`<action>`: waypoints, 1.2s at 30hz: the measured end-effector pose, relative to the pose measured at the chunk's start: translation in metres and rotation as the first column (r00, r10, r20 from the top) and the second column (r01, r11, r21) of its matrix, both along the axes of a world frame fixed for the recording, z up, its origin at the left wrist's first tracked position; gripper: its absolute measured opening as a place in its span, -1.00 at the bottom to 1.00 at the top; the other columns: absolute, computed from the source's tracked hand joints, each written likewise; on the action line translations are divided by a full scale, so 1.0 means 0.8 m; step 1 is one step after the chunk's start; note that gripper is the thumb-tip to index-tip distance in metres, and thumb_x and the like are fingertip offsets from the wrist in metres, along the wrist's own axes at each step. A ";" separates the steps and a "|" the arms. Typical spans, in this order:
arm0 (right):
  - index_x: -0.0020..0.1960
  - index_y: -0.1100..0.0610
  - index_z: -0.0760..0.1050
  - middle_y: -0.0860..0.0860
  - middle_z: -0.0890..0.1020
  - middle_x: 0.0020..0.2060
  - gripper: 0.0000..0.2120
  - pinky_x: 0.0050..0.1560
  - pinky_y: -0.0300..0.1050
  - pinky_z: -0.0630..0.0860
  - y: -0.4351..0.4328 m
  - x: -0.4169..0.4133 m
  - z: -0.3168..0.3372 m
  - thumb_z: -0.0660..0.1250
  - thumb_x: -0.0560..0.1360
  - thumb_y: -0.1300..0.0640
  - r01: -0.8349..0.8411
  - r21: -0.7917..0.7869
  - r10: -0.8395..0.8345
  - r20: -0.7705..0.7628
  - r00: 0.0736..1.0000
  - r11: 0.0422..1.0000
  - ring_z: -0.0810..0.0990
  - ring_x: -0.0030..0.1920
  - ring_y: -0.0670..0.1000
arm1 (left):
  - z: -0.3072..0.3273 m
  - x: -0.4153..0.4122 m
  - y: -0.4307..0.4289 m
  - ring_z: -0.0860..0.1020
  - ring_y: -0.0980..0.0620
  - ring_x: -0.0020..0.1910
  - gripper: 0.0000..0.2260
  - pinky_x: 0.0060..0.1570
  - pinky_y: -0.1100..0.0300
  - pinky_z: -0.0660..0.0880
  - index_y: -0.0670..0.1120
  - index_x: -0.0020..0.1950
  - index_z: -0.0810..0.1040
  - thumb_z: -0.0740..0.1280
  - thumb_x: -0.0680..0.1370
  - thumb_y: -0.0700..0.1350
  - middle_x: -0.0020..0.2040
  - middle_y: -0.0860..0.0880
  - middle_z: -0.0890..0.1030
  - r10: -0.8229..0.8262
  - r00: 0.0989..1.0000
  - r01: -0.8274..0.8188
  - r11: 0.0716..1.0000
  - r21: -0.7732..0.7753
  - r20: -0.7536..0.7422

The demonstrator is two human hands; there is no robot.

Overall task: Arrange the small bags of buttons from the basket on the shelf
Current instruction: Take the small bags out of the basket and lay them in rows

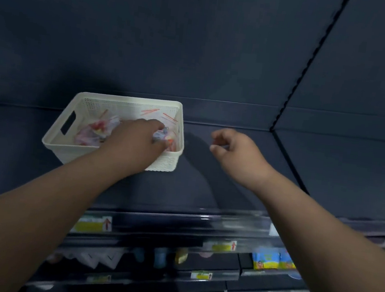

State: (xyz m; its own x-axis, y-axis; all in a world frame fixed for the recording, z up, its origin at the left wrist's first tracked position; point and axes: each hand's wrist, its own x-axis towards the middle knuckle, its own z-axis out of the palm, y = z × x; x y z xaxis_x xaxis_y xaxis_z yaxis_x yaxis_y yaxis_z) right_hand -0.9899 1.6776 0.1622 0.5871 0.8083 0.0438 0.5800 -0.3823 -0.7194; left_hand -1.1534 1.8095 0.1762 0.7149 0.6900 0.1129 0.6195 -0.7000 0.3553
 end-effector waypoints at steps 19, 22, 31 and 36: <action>0.17 0.08 0.51 -0.08 0.57 -0.02 -0.78 0.07 -0.20 0.45 0.010 0.000 0.028 0.31 0.54 0.11 -0.117 0.037 0.116 0.038 0.993 0.992 0.54 -0.03 -0.06 | 0.017 -0.004 0.026 0.42 -0.11 0.30 -0.57 0.21 0.04 0.37 0.00 0.40 0.38 0.22 0.57 0.13 0.37 -0.08 0.45 0.162 0.986 -0.165 0.982 -0.091 -0.038; 0.16 0.07 0.51 -0.08 0.58 -0.01 -0.80 0.09 -0.18 0.46 0.022 0.012 0.034 0.30 0.54 0.10 -0.095 0.006 0.094 0.061 0.994 0.995 0.56 -0.01 -0.04 | 0.011 0.006 0.045 0.44 -0.11 0.28 -0.58 0.18 0.07 0.36 0.00 0.40 0.37 0.23 0.57 0.10 0.37 -0.08 0.44 0.141 0.988 -0.150 0.978 -0.146 -0.070; 0.09 0.01 0.52 -0.09 0.60 -0.05 -0.84 0.06 -0.13 0.52 0.097 -0.012 0.031 0.31 0.51 0.12 -0.155 -0.035 0.157 0.057 0.986 0.987 0.59 -0.01 -0.03 | -0.009 0.024 0.102 0.48 -0.05 0.12 -0.53 0.01 0.17 0.39 -0.02 0.31 0.43 0.35 0.47 0.14 0.26 -0.05 0.50 -0.030 0.948 -0.045 0.973 -0.228 -0.317; 0.20 0.02 0.50 0.00 0.59 0.08 -0.73 0.03 -0.12 0.53 0.148 -0.045 0.021 0.31 0.50 0.15 -0.227 -0.151 0.243 0.096 0.965 0.962 0.57 0.02 0.05 | -0.030 0.016 0.127 0.43 -0.07 0.29 -0.38 0.18 0.17 0.37 0.08 0.39 0.37 0.33 0.40 0.31 0.37 -0.03 0.44 -0.109 0.857 0.025 0.985 -0.171 -0.504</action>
State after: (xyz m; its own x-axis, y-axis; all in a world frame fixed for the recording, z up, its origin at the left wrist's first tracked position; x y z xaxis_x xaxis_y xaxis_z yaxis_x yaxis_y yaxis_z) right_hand -1.0259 1.7963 0.1793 0.3773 0.9258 -0.0225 0.7397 -0.3159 -0.5942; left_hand -1.1403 1.9108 0.1519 0.6878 0.6168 -0.3828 0.6965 -0.7093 0.1086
